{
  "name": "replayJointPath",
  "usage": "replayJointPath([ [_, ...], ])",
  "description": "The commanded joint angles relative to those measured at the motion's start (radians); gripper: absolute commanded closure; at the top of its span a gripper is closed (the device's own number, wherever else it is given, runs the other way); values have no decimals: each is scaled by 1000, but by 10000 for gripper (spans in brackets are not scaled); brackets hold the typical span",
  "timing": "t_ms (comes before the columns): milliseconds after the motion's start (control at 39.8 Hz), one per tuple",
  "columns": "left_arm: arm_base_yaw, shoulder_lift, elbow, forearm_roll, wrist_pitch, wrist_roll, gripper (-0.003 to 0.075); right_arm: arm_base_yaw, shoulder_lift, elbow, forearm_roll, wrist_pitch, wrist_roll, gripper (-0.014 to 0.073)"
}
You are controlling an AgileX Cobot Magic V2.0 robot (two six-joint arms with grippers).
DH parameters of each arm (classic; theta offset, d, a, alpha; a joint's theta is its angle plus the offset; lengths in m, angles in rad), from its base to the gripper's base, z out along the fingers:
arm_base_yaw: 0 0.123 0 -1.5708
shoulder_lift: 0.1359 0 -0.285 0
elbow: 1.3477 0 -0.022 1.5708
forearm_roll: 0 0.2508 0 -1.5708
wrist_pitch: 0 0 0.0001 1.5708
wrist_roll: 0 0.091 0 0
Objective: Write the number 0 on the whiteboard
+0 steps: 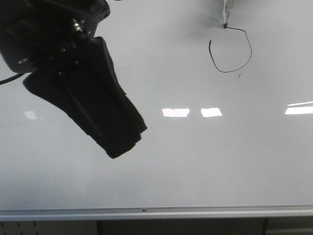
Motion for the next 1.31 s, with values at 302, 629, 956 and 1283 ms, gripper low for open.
replayJointPath([
  [302, -6, -41, -31, -57, 10, 1, 740, 33, -15, -33, 16, -54, -6, 661],
  [629, -6, -41, -31, -57, 10, 1, 740, 44, 2, -36, 116, 24, -45, 661],
  [956, -6, -41, -31, -57, 10, 1, 740, 42, -54, -91, 313, 246, -149, 661],
  [1283, -6, -41, -31, -73, -3, 1, 738, 42, -267, 235, 402, 245, -212, 661],
])
